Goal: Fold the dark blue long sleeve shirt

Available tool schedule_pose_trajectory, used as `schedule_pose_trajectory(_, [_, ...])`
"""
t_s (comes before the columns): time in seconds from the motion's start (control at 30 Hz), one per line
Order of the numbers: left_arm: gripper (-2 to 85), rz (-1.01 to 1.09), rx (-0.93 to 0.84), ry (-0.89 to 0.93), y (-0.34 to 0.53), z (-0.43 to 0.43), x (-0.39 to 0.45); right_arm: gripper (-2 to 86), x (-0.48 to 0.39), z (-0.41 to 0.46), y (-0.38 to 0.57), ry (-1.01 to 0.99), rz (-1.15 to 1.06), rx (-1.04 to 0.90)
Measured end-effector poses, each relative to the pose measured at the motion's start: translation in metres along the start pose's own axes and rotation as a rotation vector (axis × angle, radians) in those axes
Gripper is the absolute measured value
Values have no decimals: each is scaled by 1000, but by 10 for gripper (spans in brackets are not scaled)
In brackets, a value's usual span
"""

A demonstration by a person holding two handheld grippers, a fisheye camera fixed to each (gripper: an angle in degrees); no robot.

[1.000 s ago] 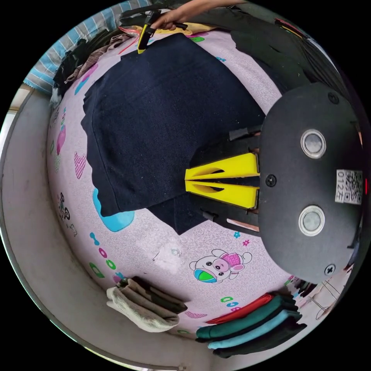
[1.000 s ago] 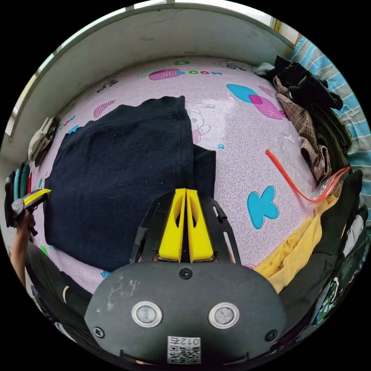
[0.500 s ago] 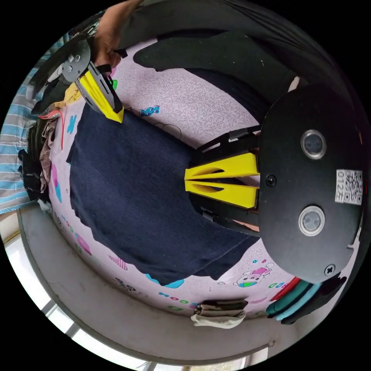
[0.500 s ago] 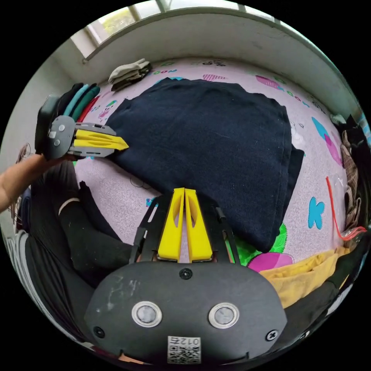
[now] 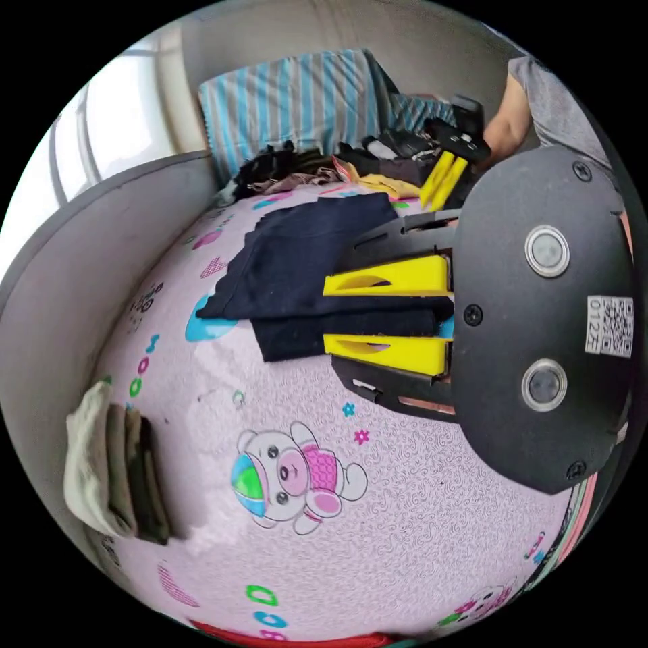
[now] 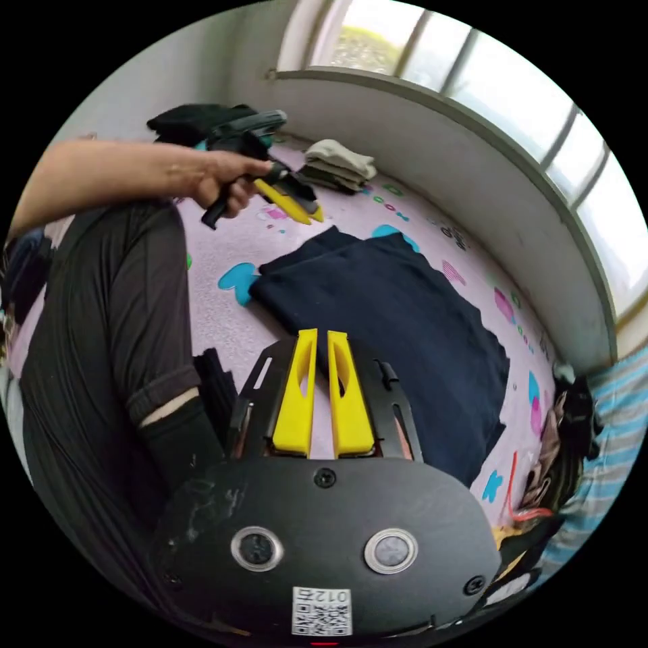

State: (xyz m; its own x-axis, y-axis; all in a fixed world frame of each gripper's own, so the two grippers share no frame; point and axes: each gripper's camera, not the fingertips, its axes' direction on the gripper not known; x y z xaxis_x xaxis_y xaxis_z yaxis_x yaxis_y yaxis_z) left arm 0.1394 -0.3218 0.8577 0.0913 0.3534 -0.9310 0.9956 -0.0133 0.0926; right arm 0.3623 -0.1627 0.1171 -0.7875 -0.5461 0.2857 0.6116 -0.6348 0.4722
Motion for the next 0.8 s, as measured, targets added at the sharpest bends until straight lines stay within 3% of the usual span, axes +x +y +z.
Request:
schedule_pose_trajectory(0.27, [136,-83,-6,178,-24,-19,-92,83,-143,21,-71,118,-249,-24])
schedule_pose_trajectory(0.53, [131,-40,9,274,-62,-35,-134,101,-182,48,-110,162,-324,-118])
schedule_pose_trajectory(0.8, [81,8,13,251,-84,-47,-153,86,-210,58,-120,217,-372,-113])
